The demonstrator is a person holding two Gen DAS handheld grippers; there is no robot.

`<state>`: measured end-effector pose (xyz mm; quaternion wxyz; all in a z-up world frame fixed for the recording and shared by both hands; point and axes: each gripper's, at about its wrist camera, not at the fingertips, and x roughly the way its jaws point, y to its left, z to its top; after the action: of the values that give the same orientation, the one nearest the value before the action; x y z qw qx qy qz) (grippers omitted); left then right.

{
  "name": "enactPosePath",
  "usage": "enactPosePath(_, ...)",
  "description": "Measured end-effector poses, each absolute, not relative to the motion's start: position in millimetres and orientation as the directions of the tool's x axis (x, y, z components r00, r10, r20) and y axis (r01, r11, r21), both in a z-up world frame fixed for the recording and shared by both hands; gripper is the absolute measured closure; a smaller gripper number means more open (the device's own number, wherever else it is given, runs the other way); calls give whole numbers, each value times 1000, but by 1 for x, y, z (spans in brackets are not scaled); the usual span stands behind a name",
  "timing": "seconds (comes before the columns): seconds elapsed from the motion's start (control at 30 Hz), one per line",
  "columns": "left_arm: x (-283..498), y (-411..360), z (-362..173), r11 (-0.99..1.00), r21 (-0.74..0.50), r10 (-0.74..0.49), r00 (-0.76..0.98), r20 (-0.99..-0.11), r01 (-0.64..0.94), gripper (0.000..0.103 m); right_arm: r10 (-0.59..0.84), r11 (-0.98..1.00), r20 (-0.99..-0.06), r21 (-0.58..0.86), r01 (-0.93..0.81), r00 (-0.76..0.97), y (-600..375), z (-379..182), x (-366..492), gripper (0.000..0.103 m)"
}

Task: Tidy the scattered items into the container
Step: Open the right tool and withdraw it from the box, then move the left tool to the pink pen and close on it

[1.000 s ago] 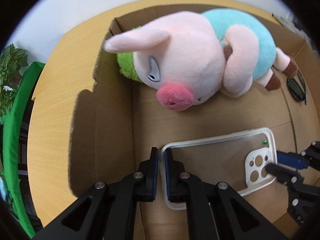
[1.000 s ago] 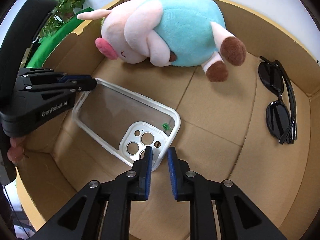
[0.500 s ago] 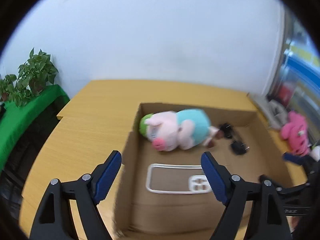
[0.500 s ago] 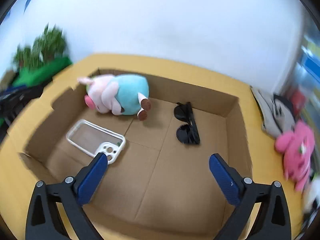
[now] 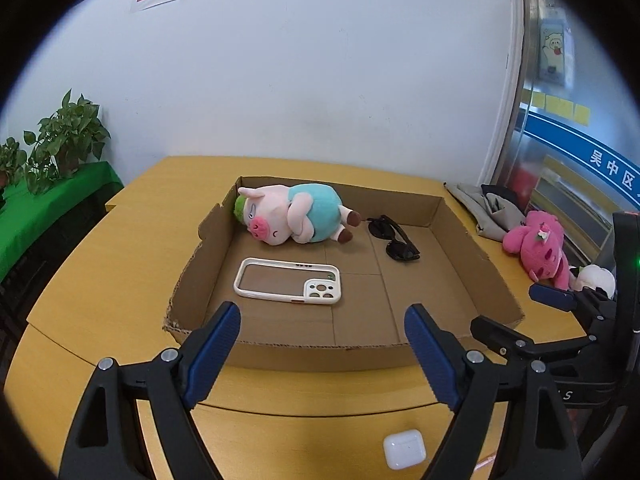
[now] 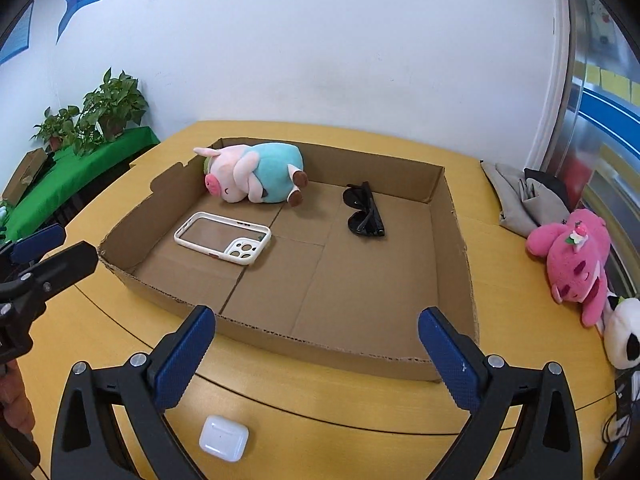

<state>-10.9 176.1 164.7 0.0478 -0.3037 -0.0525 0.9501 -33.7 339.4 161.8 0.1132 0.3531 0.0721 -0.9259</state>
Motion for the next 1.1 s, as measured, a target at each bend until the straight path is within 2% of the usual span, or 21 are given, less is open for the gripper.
enactPosePath(0.23,-3,184,170,-993,-99,114,-826,-552,-71,19,-187,-957,-648,-50,286,-738,339,173,-18,0)
enactPosePath(0.4,3,187,175,-997,-65,66,-841,-537,-36,19,-188,-960,-647,-37,276,-739,344,175,-15,0)
enactPosePath(0.73,2,198,173,-994,-52,108,-828,-551,-95,19,-178,-960,-647,-50,274,-742,346,174,-14,0)
enactPosePath(0.97,1,197,155,-985,-96,174,-776,-606,-146,19,-212,-952,-669,-24,306,-712,367,161,-7,0)
enactPosePath(1.1,5,196,132,-976,-121,215,-724,-656,-181,19,-275,-928,-723,29,371,-633,394,129,8,0)
